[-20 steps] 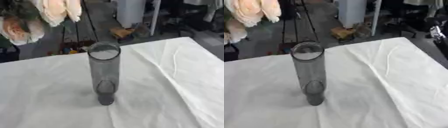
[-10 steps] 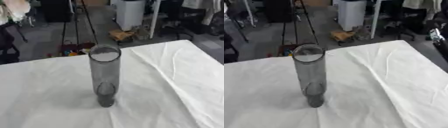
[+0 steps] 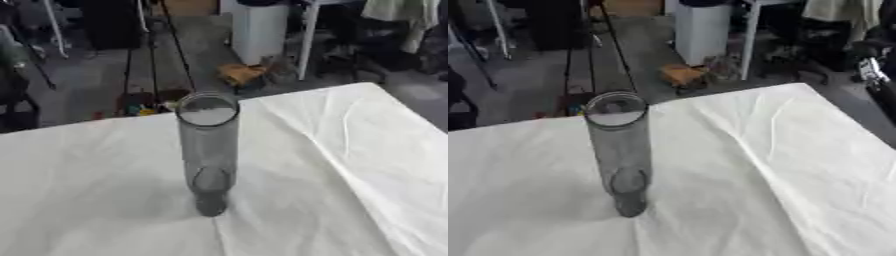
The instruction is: Arrange flowers into the vase.
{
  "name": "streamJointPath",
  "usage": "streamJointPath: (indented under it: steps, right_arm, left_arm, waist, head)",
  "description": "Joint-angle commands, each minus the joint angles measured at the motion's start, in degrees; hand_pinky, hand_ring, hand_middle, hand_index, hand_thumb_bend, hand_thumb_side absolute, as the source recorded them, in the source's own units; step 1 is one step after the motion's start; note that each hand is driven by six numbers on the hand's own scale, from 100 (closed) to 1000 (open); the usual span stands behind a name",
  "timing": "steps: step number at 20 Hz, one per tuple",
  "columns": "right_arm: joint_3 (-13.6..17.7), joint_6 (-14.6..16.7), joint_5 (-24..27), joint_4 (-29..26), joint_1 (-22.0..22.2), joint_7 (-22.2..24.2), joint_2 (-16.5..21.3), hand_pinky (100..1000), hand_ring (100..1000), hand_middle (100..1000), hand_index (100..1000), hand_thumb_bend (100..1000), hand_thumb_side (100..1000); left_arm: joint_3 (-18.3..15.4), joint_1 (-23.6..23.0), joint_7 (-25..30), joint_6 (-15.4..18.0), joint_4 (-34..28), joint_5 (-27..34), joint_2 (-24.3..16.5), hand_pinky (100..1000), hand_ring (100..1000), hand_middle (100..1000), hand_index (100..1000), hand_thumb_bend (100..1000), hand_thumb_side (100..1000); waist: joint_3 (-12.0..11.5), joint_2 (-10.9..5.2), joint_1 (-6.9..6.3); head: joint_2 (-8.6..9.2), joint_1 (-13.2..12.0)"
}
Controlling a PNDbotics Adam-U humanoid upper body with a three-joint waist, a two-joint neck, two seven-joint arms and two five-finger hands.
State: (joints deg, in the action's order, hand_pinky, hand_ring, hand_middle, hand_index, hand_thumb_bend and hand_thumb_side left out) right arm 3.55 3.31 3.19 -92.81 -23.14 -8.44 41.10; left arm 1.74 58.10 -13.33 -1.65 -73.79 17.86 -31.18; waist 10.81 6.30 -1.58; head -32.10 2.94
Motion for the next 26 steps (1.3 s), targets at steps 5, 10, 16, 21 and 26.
streamJointPath:
  steps: [5, 10, 16, 21, 26]
  right_arm:
    - [0.5, 0.0, 0.5, -0.4, -0.5, 0.1, 1.7, 712, 742, 764, 848, 100, 807]
    - [0.4, 0.0, 0.6, -0.3, -0.5, 0.2, 1.6, 712, 742, 763, 847, 100, 807]
    - [0.3, 0.0, 0.6, -0.3, -0.6, 0.3, 1.5, 712, 742, 762, 847, 100, 807]
    - [0.2, 0.0, 0.6, -0.4, -0.6, 0.3, 1.5, 712, 741, 762, 847, 100, 807]
    - [0.2, 0.0, 0.6, -0.4, -0.6, 0.3, 1.5, 711, 741, 762, 847, 100, 806]
  left_arm:
    - [1.6, 2.8, 2.3, 0.9, -6.2, 14.5, 0.1, 100, 100, 100, 100, 1000, 408]
    - [2.3, 3.5, 3.7, 1.1, -9.7, 24.2, 0.7, 100, 100, 100, 100, 1000, 414]
    - [3.4, 3.8, 5.3, 0.7, -12.7, 33.8, 1.5, 100, 100, 100, 100, 1000, 401]
    - [4.0, 4.1, 6.4, 1.8, -13.7, 40.8, 2.4, 100, 100, 100, 100, 1000, 456]
    - [4.0, 4.2, 7.0, 2.1, -13.9, 42.6, 3.2, 100, 100, 100, 100, 1000, 461]
  waist:
    - [0.3, -1.15, 0.26]
    - [0.1, -1.25, 0.15]
    - [0.2, -1.24, 0.19]
    - [0.4, -1.15, 0.17]
    - [0.5, -1.1, 0.14]
  head:
    - [0.46, -0.1]
    - [0.31, 0.0]
    - [0.43, 0.2]
    - [0.51, 0.1]
    - [0.7, 0.2]
